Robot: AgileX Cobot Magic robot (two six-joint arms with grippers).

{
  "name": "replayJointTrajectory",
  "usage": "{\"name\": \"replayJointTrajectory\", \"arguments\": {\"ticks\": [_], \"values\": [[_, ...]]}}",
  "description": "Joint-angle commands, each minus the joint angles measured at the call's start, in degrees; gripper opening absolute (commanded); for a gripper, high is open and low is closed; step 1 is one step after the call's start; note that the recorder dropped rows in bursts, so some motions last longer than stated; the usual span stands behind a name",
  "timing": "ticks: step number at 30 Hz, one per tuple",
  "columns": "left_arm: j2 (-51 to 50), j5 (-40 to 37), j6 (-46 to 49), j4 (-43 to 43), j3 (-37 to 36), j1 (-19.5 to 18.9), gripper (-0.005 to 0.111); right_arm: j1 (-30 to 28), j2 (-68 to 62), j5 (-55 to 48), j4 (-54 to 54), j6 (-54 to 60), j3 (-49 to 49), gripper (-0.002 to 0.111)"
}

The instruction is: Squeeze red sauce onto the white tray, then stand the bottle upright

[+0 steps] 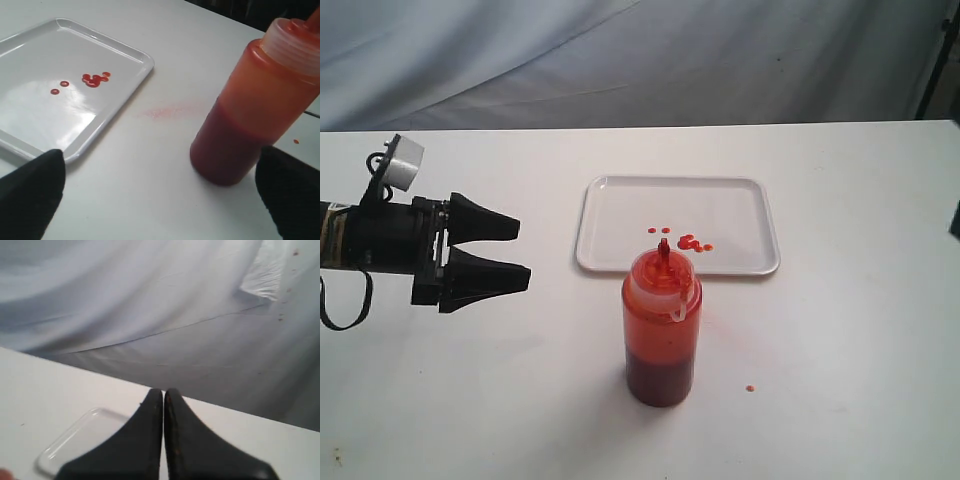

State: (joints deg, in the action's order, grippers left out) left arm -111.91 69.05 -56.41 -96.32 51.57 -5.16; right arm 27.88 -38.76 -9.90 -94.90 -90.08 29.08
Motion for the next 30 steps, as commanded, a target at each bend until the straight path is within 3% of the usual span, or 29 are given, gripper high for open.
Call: {"name": "replayJointTrajectory", "arguments": {"ticks": [1,4,5,14,21,30], "values": [[0.47,0.91,-0.67,3.35,-0.26,0.11,0.06,-0.51,1.28,-8.72,0.76,-0.36,-0.25,0.0],[0.47,0.91,-1.39,4.31,-0.26,0.11,0.006,-0.51,1.15,-8.78,1.55,-0.44,-0.25,0.0],[0.59,0.91,-1.51,4.48,-0.26,0.11,0.0,-0.51,1.15,-8.49,1.55,-0.44,-0.25,0.0],[7.58,0.91,-10.53,8.46,-0.43,0.11,0.0,-0.51,1.15,-8.35,1.55,-0.44,-0.25,0.0],[23.97,0.91,-10.41,13.63,-4.74,0.11,0.0,-0.51,1.15,-8.35,1.55,-0.44,-0.25,0.0],[38.96,0.91,-12.11,13.26,-4.9,0.11,0.0,-0.51,1.15,-8.35,1.55,-0.44,-0.25,0.0]]}}
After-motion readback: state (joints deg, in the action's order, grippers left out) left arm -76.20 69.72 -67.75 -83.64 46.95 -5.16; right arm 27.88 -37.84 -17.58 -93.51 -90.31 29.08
